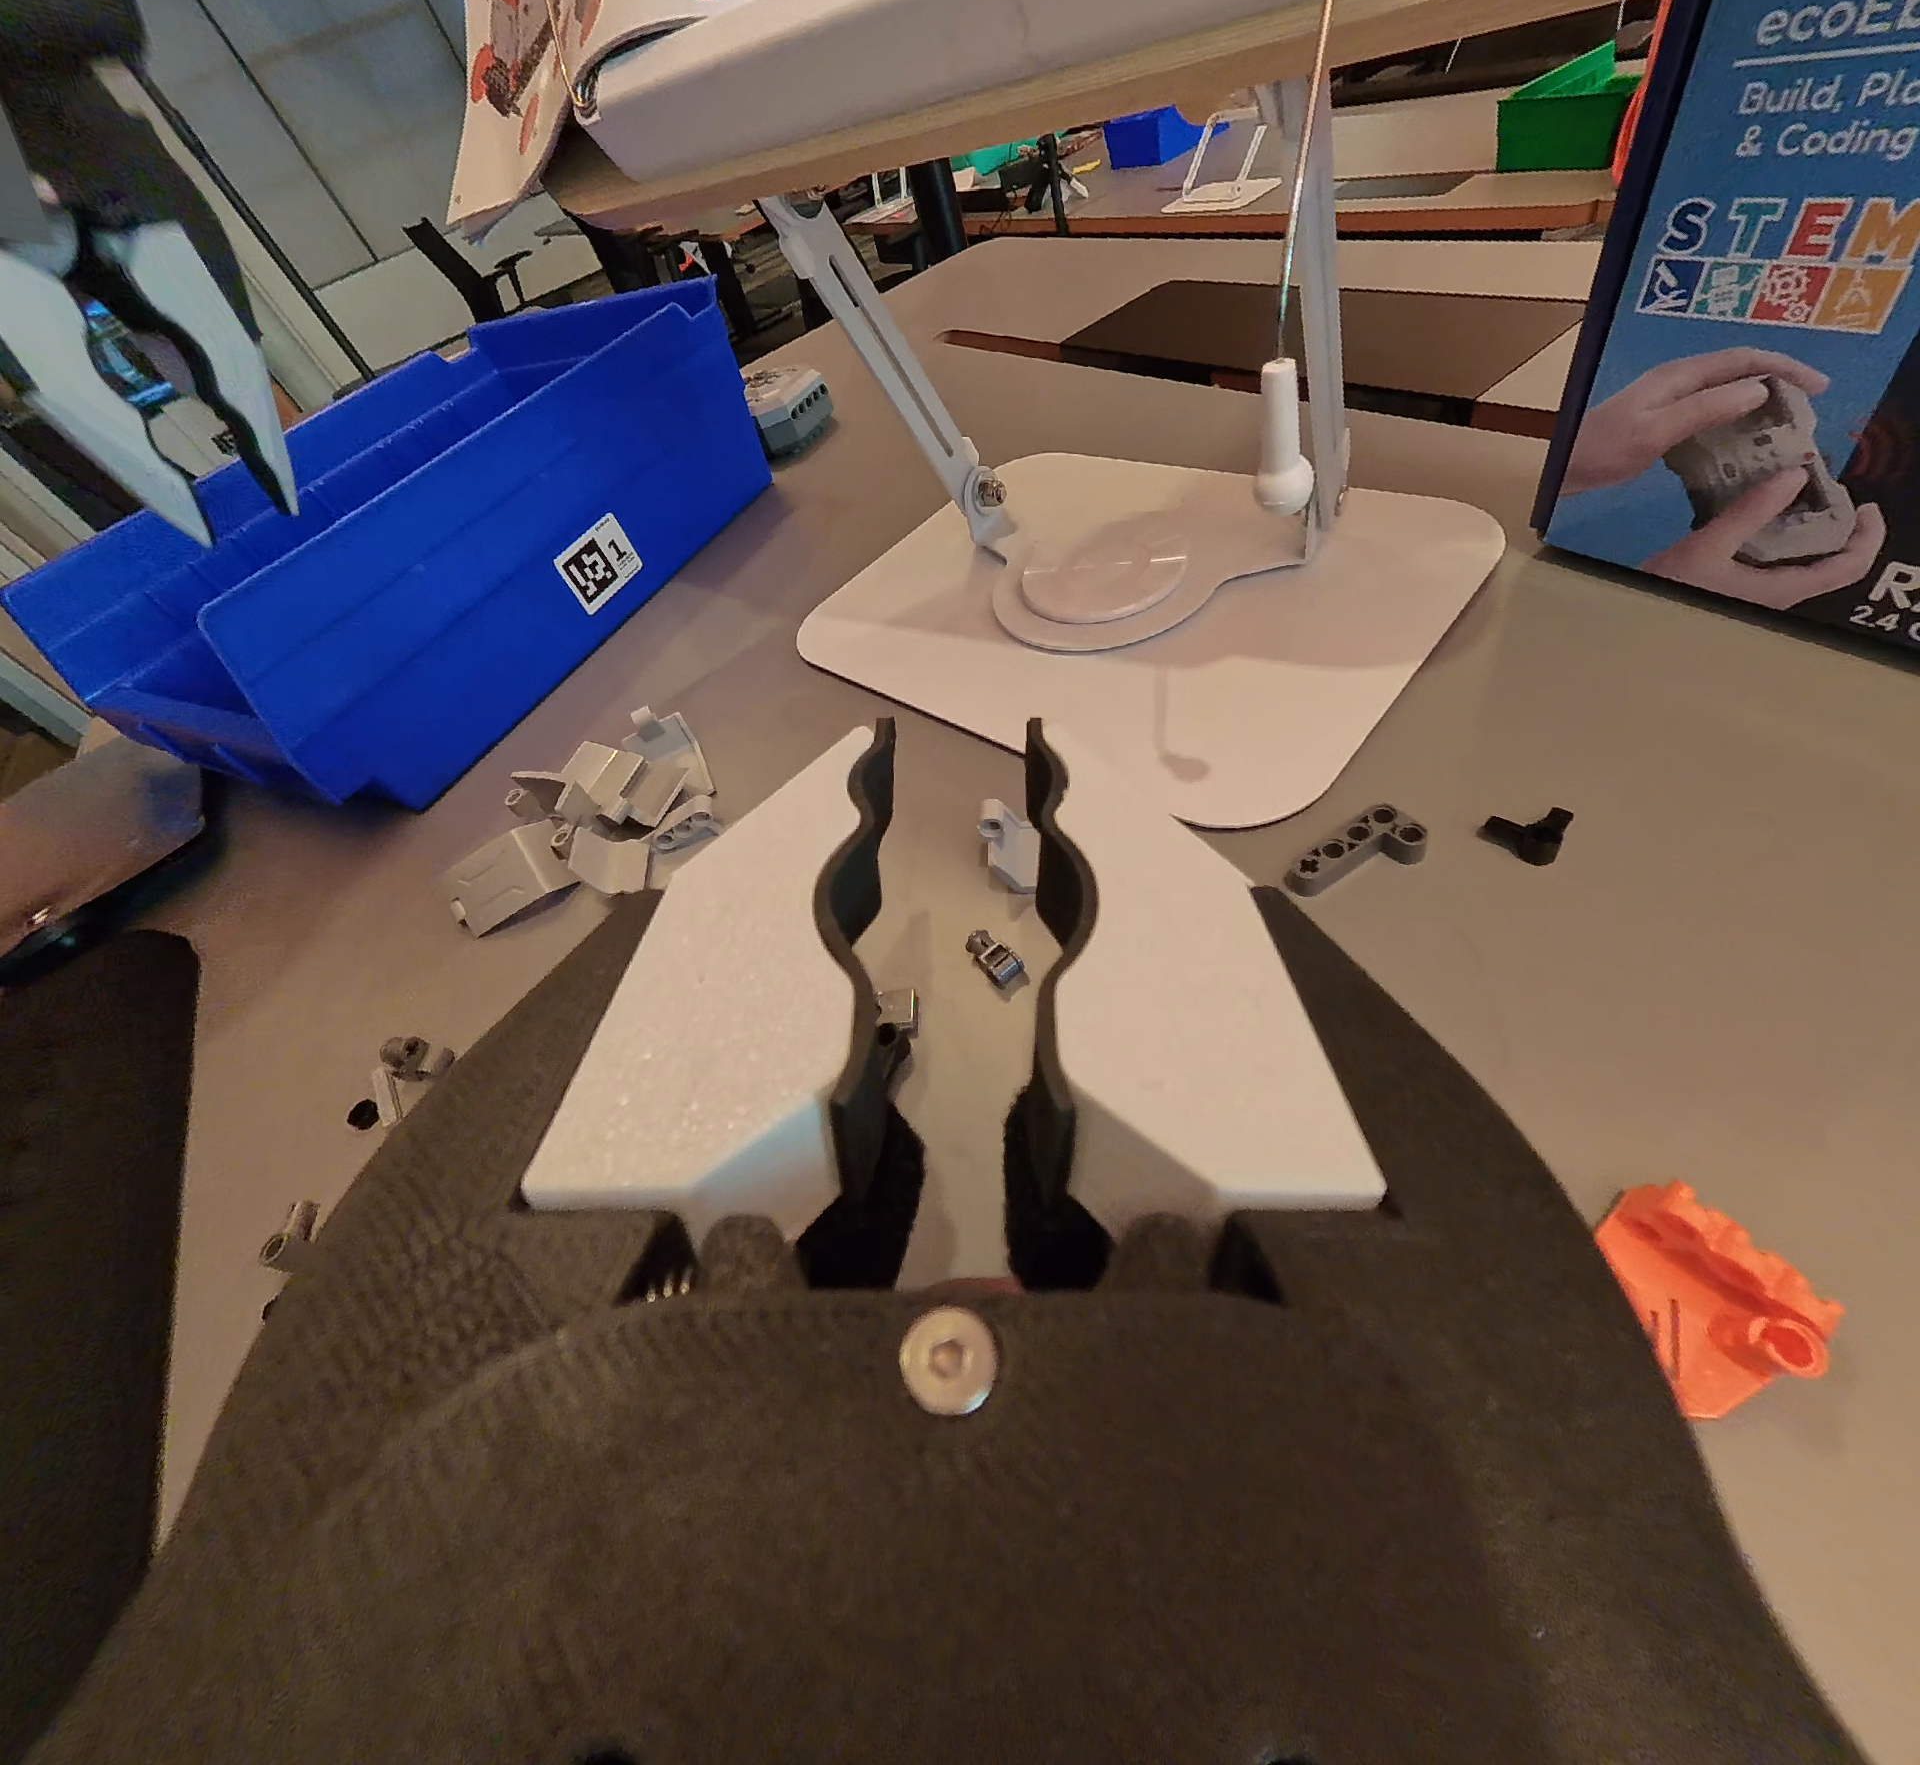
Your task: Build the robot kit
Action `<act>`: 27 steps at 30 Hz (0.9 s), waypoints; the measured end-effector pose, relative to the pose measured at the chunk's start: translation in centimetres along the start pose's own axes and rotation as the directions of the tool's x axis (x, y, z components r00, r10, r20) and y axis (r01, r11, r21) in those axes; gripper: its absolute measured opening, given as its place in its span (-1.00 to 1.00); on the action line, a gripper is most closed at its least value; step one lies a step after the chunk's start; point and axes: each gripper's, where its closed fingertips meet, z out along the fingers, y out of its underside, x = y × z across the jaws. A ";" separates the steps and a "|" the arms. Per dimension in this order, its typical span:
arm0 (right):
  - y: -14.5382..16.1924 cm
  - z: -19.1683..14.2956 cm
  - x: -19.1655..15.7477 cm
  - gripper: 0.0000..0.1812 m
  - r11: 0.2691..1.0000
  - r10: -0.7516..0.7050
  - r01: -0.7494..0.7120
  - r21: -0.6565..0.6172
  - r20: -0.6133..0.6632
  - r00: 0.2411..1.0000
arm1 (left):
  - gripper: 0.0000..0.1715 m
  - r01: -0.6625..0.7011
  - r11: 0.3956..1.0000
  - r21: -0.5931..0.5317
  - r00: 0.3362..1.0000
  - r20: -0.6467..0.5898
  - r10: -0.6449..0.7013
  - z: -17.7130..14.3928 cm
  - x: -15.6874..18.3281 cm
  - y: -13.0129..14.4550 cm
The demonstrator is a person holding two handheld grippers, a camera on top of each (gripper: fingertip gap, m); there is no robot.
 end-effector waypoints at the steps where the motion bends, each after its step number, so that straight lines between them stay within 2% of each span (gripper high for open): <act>1: 0.0 0.0 0.0 -0.75 1.000 0.000 0.000 -0.001 -0.001 1.000 | -0.64 -0.028 0.997 -0.069 0.999 -0.018 0.027 1.3 -0.1 1.4; 4: 0.0 0.0 0.1 -0.74 1.000 0.002 -0.002 -0.001 -0.003 1.000 | -0.49 -0.130 0.976 -0.172 0.987 -0.120 0.110 5.1 1.1 3.4; 6: 0.0 0.0 0.1 -0.74 1.000 0.005 -0.005 -0.003 -0.002 1.000 | -0.34 -0.195 0.953 -0.233 0.976 -0.141 0.165 6.8 1.6 4.1; 10: 0.1 0.1 0.1 -0.74 1.000 0.007 -0.007 -0.005 0.002 1.000 | -0.26 -0.330 0.867 -0.373 0.944 -0.113 0.311 8.4 1.3 5.6; 14: 0.1 0.1 0.1 -0.74 1.000 0.016 -0.016 -0.005 0.007 1.000 | -0.13 -0.333 0.852 -0.404 0.941 -0.085 0.328 8.7 0.7 6.2; 18: 0.0 -0.1 0.2 -0.74 1.000 0.025 -0.025 0.003 0.009 1.000 | -0.15 -0.322 0.859 -0.397 0.943 -0.054 0.329 8.9 0.6 6.5; 20: 0.0 -0.1 0.2 -0.74 1.000 0.023 -0.023 0.001 0.006 1.000 | -0.14 -0.312 0.872 -0.378 0.940 0.014 0.342 9.3 0.2 6.0; 23: 0.0 -0.2 0.3 -0.74 1.000 0.015 -0.015 -0.002 -0.001 1.000 | -0.32 -0.322 0.864 -0.388 0.903 0.149 0.403 9.7 -0.8 5.7; 27: 0.1 -0.1 0.3 -0.74 1.000 0.017 -0.017 -0.004 -0.002 1.000 | -0.35 -0.241 0.912 -0.331 0.933 0.181 0.312 9.8 -0.9 5.0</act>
